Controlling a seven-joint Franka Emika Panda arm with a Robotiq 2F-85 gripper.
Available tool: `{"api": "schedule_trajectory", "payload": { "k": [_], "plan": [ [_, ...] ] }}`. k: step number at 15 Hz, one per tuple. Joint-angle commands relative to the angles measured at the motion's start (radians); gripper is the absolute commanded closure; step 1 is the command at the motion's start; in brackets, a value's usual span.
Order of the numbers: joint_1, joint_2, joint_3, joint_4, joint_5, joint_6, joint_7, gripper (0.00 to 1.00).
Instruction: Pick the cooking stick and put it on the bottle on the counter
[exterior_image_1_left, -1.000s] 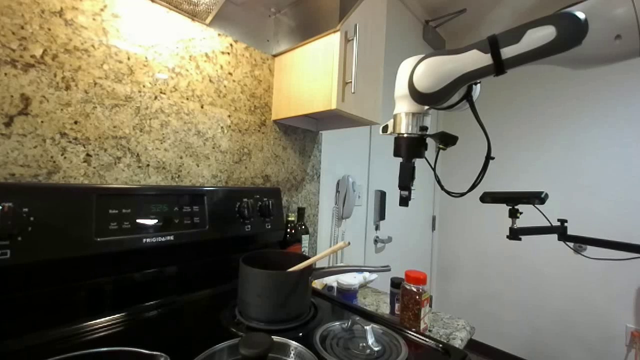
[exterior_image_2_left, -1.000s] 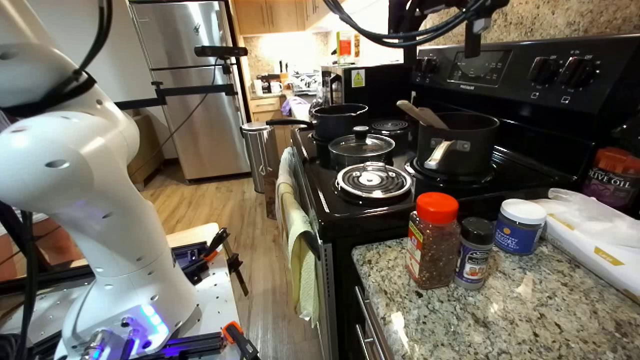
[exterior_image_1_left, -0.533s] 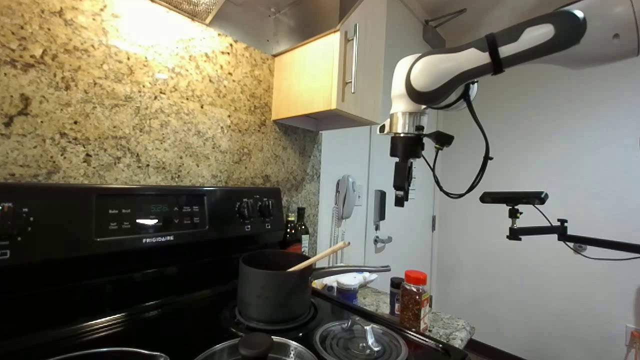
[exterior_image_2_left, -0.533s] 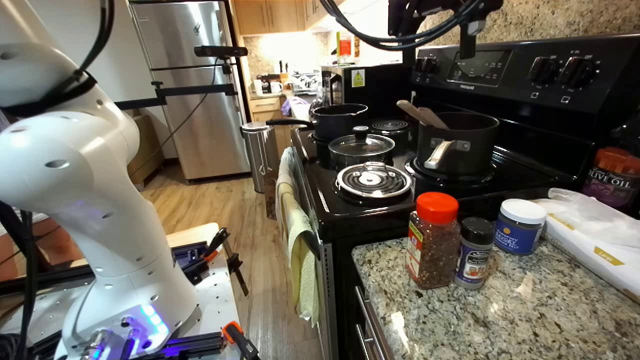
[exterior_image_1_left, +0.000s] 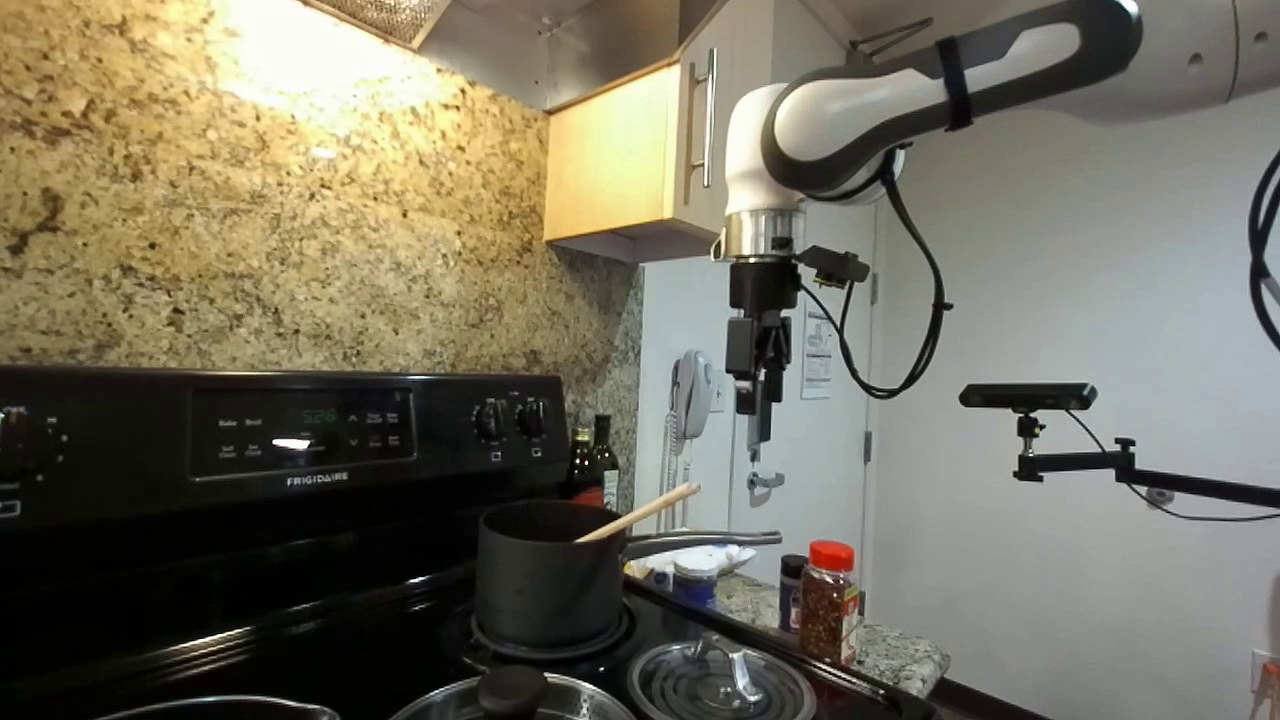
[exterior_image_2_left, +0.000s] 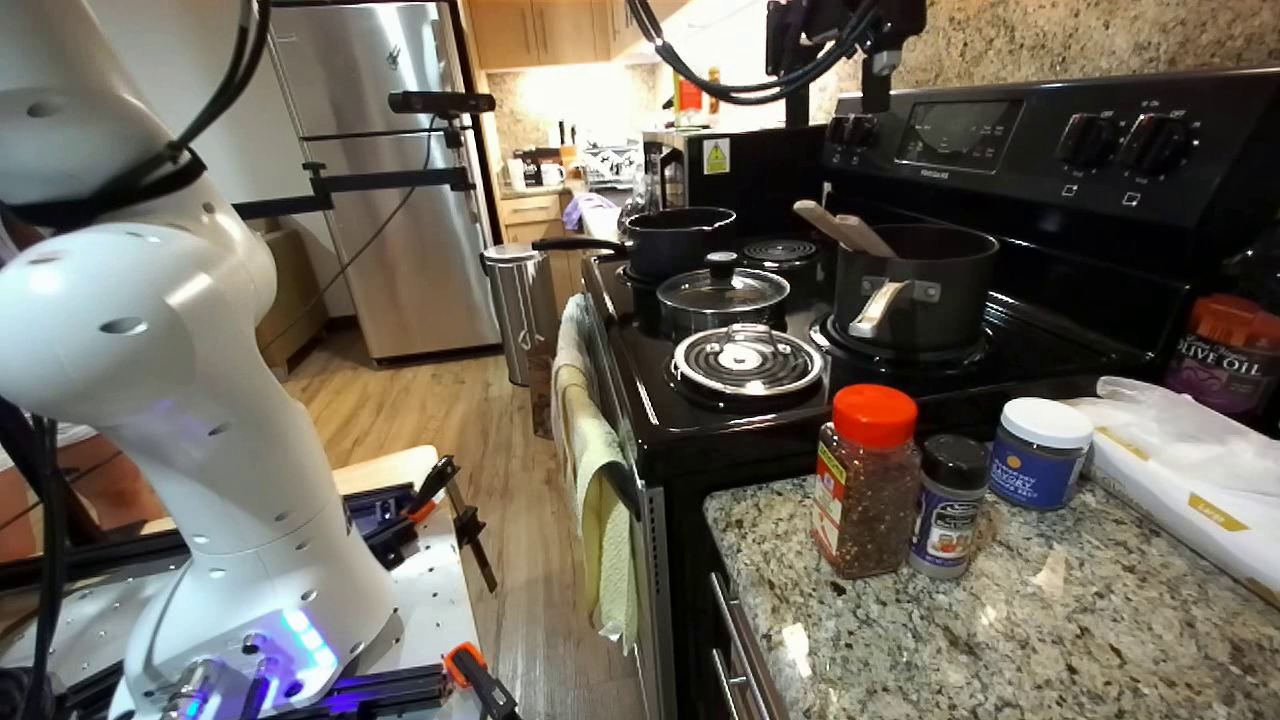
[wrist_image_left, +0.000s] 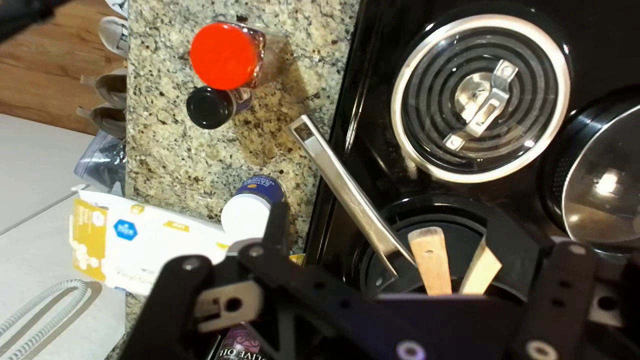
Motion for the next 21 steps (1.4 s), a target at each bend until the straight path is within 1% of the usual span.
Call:
{"api": "schedule_trajectory", "payload": {
  "k": [1, 3, 5, 6, 12, 16, 21],
  "plan": [
    [0.014, 0.069, 0.041, 0.074, 0.008, -0.061, 0.106, 0.0],
    [0.028, 0.094, 0.057, 0.089, 0.007, -0.073, 0.114, 0.0],
    [0.036, 0.107, 0.062, 0.096, 0.016, -0.086, 0.086, 0.0],
    [0.032, 0.082, 0.059, 0.057, 0.0, -0.042, 0.089, 0.0],
    [0.032, 0.086, 0.056, 0.06, 0.007, -0.034, 0.08, 0.0],
    [0.041, 0.126, 0.059, 0.098, 0.048, -0.033, 0.029, 0.0],
    [0.068, 0.22, 0.089, 0.167, 0.074, -0.073, 0.025, 0.0]
  ]
}}
